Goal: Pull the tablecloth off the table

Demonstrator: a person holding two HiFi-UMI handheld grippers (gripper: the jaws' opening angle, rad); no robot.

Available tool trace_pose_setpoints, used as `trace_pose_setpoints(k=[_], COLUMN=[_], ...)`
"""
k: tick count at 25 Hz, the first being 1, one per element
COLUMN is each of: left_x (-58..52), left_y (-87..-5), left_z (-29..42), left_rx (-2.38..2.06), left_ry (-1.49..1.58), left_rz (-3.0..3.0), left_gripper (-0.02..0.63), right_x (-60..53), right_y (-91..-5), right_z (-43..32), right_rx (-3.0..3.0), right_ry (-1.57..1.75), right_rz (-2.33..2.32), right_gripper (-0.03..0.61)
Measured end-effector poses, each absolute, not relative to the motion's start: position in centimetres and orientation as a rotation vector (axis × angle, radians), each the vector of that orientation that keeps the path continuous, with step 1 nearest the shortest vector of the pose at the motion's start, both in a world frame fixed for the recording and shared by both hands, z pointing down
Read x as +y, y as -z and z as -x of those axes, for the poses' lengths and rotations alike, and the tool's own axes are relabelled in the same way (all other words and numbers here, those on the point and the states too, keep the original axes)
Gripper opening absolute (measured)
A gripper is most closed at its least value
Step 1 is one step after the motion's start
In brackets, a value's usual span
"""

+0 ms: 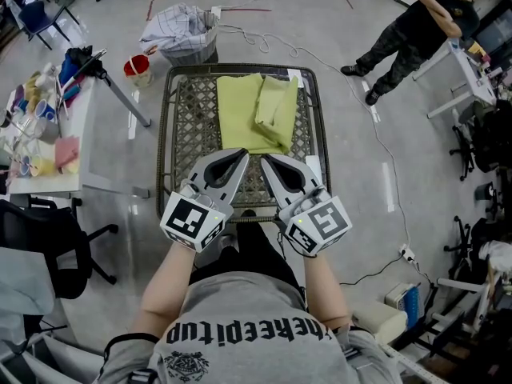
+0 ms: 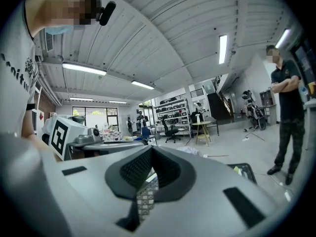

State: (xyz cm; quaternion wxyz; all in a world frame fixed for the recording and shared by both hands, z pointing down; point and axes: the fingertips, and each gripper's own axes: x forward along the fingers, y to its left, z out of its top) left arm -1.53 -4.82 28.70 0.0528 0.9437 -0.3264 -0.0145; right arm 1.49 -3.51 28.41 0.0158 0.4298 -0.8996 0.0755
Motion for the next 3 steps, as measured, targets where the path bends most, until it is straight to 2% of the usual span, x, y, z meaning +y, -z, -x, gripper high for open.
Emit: trace_pose_setpoints(k=[3], left_x=[-4.80], left_y=[-28.65], left_z=[1.31], left_rx=[-0.985], left_ry=[0.042], left_rz=[-2.881], left_gripper=[0.015], right_x=[-3.59], right_y=[-28.52], right_z=[-1.64], right_rx=[-2.799], right_ry=[-0.238], right_rz=[-1.345], right_gripper=[0.011])
